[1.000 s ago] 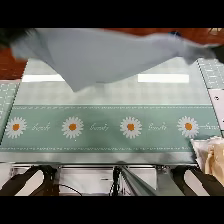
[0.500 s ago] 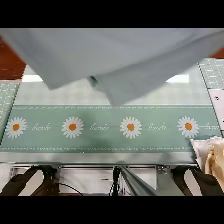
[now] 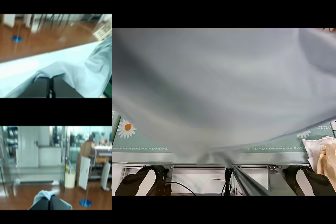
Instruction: Fold the shirts.
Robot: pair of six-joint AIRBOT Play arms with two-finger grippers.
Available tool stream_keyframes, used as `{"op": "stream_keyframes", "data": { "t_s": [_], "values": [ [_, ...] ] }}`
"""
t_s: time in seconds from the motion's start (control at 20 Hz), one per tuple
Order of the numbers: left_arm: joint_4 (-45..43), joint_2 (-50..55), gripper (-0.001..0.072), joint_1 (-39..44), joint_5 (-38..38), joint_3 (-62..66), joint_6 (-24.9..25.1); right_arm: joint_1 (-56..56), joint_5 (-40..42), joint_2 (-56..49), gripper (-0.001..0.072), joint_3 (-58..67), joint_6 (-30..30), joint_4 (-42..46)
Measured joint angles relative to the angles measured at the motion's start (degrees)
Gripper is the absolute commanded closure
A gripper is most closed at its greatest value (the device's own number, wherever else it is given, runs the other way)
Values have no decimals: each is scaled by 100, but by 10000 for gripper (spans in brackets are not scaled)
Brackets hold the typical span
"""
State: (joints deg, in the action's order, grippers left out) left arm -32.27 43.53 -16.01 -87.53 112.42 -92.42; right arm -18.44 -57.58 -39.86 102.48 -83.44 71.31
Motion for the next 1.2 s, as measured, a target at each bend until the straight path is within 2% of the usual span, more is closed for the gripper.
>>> {"op": "stream_keyframes", "data": {
  "t_s": [0.25, 0.4, 0.55, 0.8, 1.0, 1.2],
  "values": [
    [-1032, -48, 686, 9, -1051, -802, -186, 678, -1209, -1193, 679, 37, 142, 153],
    [-1233, -61, 686, 70, -1158, -2044, 63, 1405, -1440, -2243, 679, 44, 243, 380],
    [-1340, -9, 685, 157, -402, -3624, 654, 2079, -1303, -3222, 679, 46, 262, 804],
    [-1394, 719, 685, 168, 1871, -5307, 1694, 2616, -334, -4516, 678, 48, 258, 1193],
    [-1241, 1781, 685, 170, 3152, -5672, 2002, 2715, 691, -5202, 678, 48, 254, 1272],
    [-1169, 2872, 684, 170, 3641, -5775, 2103, 2741, 1357, -5753, 677, 48, 243, 1156]
  ]
}}
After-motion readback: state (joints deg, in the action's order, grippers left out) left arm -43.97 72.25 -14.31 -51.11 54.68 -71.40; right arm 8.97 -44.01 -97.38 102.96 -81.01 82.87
